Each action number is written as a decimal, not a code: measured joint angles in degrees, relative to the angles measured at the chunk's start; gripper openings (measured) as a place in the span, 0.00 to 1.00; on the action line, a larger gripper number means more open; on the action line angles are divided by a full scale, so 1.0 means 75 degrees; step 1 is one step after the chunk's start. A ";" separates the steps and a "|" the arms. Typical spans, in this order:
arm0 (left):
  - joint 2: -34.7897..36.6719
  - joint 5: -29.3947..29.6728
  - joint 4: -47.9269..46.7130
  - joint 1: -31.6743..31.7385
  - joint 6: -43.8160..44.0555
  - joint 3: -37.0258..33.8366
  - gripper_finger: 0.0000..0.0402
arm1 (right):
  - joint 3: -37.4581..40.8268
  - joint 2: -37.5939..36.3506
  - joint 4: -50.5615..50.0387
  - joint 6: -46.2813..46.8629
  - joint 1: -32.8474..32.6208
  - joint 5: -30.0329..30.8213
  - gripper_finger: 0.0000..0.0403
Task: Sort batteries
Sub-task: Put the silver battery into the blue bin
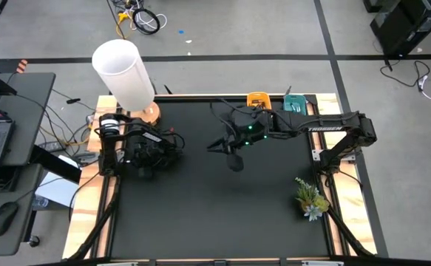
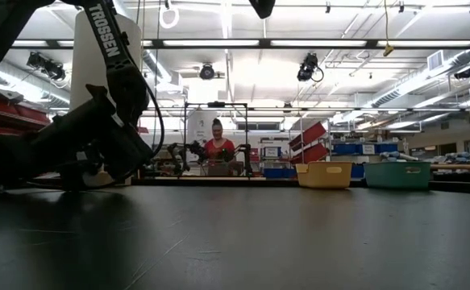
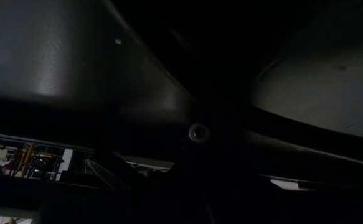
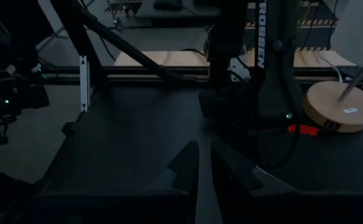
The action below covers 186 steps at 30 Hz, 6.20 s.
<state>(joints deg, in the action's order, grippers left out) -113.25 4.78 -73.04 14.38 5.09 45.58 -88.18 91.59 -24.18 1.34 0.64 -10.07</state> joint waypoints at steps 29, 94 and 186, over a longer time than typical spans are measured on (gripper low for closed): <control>0.4240 -0.1490 -0.0812 -0.0870 0.2464 0.1583 0.05 | 0.0000 0.0015 0.0011 -0.0437 0.0383 -0.0221 0.12; 0.2647 -0.2579 0.0033 -0.4606 0.3149 -0.0379 0.62 | 0.1510 0.0469 0.1670 0.1941 -0.0928 -0.0024 0.12; 0.0708 -0.1241 0.0337 -0.3833 0.1072 -0.0638 0.46 | 0.1512 0.0364 0.1731 0.2463 -0.1284 -0.0126 0.12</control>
<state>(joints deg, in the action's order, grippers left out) -107.94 -4.53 -70.51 -14.37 13.13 40.80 -76.84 94.32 -11.20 19.81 -8.99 -11.01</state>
